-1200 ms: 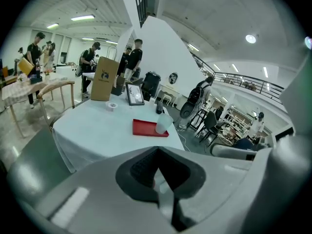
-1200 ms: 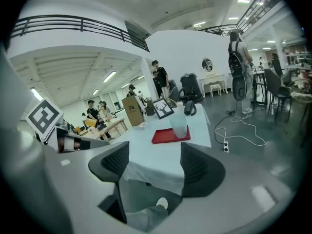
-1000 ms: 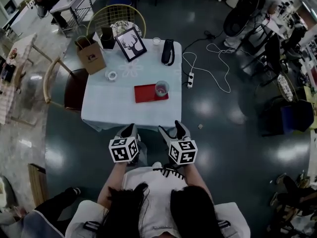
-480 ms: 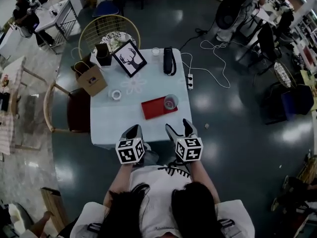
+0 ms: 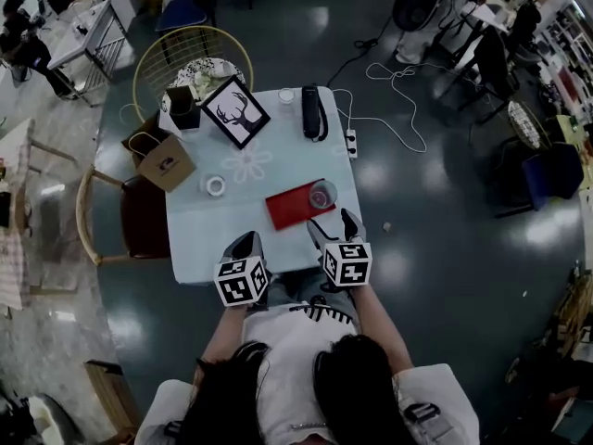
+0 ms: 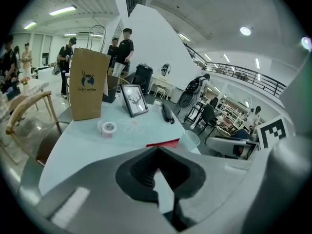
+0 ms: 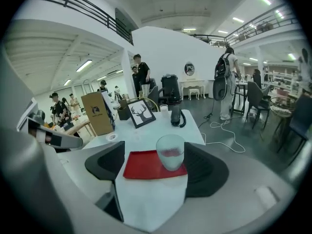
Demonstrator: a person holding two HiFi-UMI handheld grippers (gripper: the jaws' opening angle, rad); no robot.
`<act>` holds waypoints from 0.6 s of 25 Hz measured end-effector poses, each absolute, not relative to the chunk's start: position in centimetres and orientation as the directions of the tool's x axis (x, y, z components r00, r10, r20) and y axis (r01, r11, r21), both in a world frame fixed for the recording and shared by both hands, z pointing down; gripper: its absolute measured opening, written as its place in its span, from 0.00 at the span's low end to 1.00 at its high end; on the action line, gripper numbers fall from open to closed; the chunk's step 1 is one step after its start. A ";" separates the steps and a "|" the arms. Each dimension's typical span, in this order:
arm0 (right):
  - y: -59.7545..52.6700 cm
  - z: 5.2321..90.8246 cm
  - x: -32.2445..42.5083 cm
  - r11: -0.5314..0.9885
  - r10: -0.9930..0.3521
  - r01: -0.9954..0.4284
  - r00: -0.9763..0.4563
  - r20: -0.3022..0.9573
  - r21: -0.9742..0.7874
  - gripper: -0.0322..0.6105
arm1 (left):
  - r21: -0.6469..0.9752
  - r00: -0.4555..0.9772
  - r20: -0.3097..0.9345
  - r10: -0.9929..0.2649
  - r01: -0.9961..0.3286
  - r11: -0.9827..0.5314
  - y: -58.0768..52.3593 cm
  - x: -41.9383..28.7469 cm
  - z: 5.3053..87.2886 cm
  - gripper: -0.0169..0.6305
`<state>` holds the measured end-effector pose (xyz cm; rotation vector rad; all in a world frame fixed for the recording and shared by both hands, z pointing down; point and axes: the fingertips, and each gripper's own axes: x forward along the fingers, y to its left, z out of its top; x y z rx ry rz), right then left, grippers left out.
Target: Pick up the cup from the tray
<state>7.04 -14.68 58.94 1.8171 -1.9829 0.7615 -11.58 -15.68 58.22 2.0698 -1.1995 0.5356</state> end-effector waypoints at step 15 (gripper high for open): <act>-20.9 65.1 9.0 0.047 -0.779 -0.998 -0.069 0.623 -0.052 0.76 | 0.318 0.454 0.681 -0.575 -0.890 -0.326 -19.0 -10.6 59.3 0.03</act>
